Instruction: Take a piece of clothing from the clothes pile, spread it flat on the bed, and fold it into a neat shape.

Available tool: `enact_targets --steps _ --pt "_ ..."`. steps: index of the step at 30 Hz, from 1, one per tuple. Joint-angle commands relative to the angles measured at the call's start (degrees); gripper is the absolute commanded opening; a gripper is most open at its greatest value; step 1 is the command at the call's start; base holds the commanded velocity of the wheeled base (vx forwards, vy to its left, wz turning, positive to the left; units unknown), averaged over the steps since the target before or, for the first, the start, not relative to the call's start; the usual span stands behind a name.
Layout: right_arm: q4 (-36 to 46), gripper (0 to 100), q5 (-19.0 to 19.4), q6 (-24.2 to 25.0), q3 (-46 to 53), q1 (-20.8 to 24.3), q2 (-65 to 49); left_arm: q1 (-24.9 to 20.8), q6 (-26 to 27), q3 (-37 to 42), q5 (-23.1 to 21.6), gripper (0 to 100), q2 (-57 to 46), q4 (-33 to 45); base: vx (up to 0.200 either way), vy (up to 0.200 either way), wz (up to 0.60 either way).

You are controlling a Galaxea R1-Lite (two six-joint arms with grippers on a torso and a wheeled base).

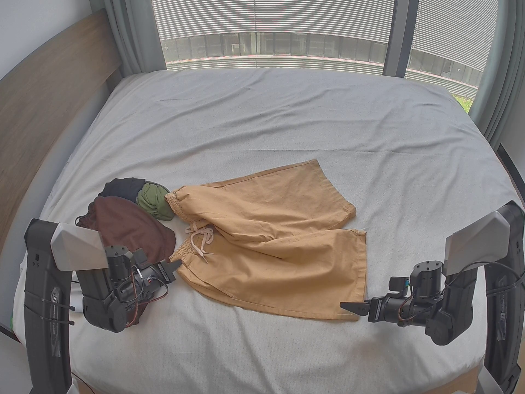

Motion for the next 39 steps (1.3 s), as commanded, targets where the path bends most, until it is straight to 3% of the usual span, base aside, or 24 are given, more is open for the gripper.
enact_targets --steps 1,10,16,26,27,39 --pt "-2.47 100 -1.33 0.06 -1.17 1.35 5.99 0.0 -0.03 0.03 0.01 0 -0.13 -0.14 0.0 0.0 0.0" --pt "-2.47 100 -0.89 1.38 -0.38 2.49 5.81 0.0 -0.03 -0.06 0.01 0 -0.13 -0.14 0.0 0.0 0.0" --pt "-2.47 100 2.27 3.57 1.29 3.1 3.79 0.09 -0.03 -0.15 0.01 0 -0.13 -0.14 0.0 0.0 0.0" --pt "-2.47 100 2.27 5.24 1.38 2.58 2.74 0.09 -0.03 -0.24 0.01 0 0.04 -0.05 0.0 0.0 0.0" --pt "-2.47 0 2.27 5.24 1.38 2.58 2.74 0.09 -0.03 -0.24 0.01 0 0.04 -0.05 0.0 0.0 0.0" --pt "-2.47 0 2.18 4.89 1.38 1.26 2.56 0.09 -0.03 -0.24 0.01 0 0.22 -0.05 0.0 0.0 0.0"
